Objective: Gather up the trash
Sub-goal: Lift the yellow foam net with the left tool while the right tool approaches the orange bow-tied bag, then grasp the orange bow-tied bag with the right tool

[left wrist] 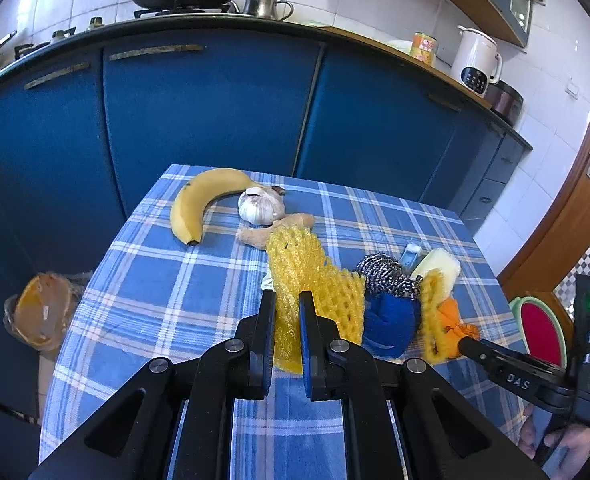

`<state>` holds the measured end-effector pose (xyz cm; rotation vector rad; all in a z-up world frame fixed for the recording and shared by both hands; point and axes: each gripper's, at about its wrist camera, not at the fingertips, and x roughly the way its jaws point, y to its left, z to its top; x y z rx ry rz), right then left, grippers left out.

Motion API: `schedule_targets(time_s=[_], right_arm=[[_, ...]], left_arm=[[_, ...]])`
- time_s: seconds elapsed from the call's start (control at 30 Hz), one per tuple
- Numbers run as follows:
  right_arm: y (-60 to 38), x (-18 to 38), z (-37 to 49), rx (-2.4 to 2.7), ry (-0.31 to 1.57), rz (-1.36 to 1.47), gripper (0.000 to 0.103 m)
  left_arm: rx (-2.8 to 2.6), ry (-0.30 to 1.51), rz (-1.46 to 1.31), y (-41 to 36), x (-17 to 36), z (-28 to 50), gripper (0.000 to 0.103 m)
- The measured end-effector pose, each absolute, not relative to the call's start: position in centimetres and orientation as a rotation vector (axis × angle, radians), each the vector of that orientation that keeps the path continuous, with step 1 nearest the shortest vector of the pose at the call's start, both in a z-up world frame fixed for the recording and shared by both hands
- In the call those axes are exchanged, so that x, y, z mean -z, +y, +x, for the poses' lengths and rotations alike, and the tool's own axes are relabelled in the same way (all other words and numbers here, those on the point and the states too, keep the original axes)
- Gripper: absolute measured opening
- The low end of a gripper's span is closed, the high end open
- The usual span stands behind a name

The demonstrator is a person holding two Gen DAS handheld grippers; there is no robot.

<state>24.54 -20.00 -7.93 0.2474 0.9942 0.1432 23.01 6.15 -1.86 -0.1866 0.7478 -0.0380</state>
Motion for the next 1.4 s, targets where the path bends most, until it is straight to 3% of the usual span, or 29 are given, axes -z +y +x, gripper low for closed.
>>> schedule_targets(time_s=[0.23,0.37,0.5,1.4], right_arm=[[-18.8,8.4,25.0,-0.167,0.968,0.246,0.040],[-18.5,8.2,24.6,-0.190,0.943,0.239,0.027],[-18.4,7.6,23.5,-0.204,0.921,0.230,0.022],[-28.9,2.6,12.3,-0.090,0.802,0.330,0.022]], left_arm=[[0.052,0.754,-0.196,6.4,2.4,23.2,0.011],[0.051,0.769,-0.194,6.1,2.7,23.2,0.011],[0.057,0.766,-0.187,5.7,2.5,22.6,0.011],[0.306,0.761,-0.090,-5.1,-1.5,17.8,0.011]])
